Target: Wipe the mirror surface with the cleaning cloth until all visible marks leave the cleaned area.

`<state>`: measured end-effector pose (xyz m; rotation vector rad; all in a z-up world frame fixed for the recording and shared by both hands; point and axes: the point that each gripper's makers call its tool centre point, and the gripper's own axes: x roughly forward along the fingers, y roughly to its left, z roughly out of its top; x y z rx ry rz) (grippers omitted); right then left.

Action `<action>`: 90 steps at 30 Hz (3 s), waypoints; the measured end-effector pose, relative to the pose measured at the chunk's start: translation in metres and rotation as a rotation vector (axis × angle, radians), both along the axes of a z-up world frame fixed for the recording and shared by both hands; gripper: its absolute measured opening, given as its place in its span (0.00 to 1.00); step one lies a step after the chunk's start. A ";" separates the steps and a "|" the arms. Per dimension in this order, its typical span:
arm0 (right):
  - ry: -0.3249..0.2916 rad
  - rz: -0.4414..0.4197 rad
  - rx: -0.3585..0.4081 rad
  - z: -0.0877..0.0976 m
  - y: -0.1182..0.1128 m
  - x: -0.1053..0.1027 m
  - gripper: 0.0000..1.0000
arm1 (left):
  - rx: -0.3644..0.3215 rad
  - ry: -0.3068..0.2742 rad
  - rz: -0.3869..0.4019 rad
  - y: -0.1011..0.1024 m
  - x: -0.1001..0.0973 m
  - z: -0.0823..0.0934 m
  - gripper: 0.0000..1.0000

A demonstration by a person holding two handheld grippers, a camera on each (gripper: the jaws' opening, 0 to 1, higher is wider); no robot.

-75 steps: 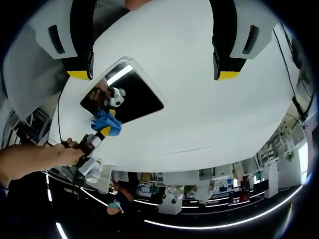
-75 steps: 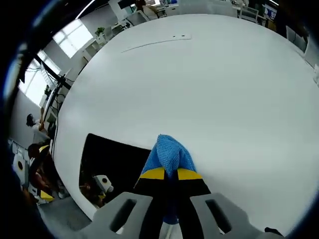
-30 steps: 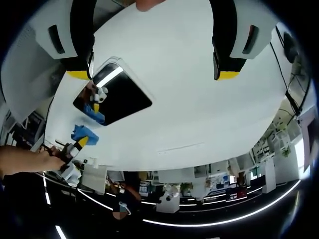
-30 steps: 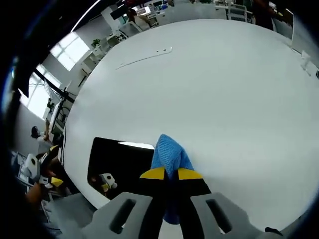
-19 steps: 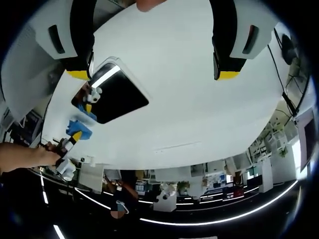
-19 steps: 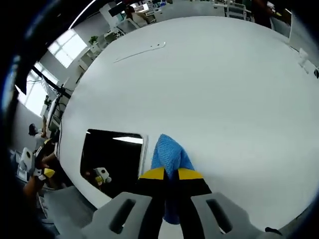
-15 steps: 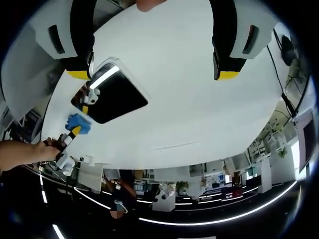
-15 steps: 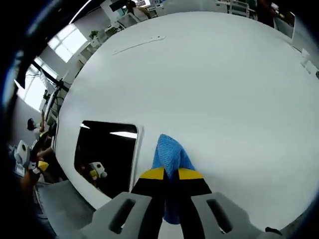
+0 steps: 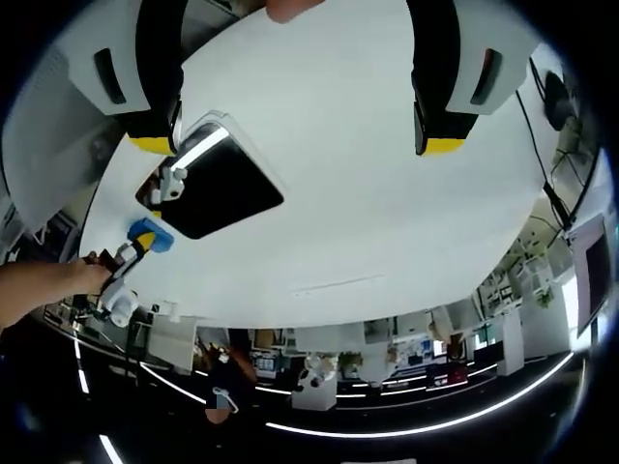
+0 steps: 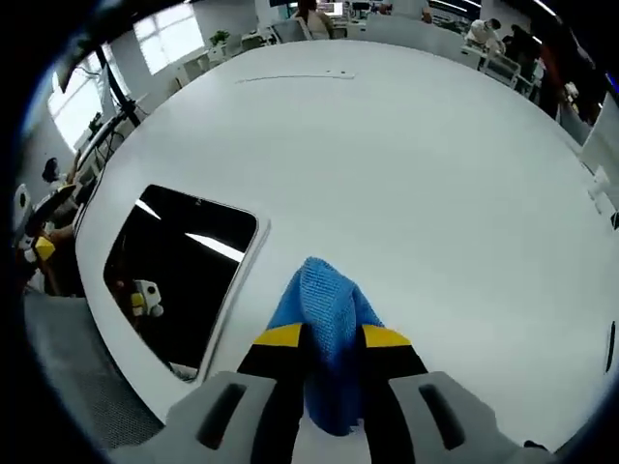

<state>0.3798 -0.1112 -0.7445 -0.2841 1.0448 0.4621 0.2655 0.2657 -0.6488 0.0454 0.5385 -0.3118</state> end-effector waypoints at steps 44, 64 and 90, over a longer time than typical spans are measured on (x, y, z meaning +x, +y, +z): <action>-0.304 0.184 0.327 0.082 -0.051 -0.043 0.98 | -0.079 -0.052 -0.069 -0.004 -0.026 0.022 0.99; -0.317 0.139 0.356 0.084 -0.059 -0.045 0.98 | -0.076 -0.067 -0.045 -0.005 -0.030 0.030 0.99; -0.306 0.092 0.317 0.070 -0.061 -0.056 0.98 | -0.078 -0.068 -0.068 0.002 -0.023 0.030 0.99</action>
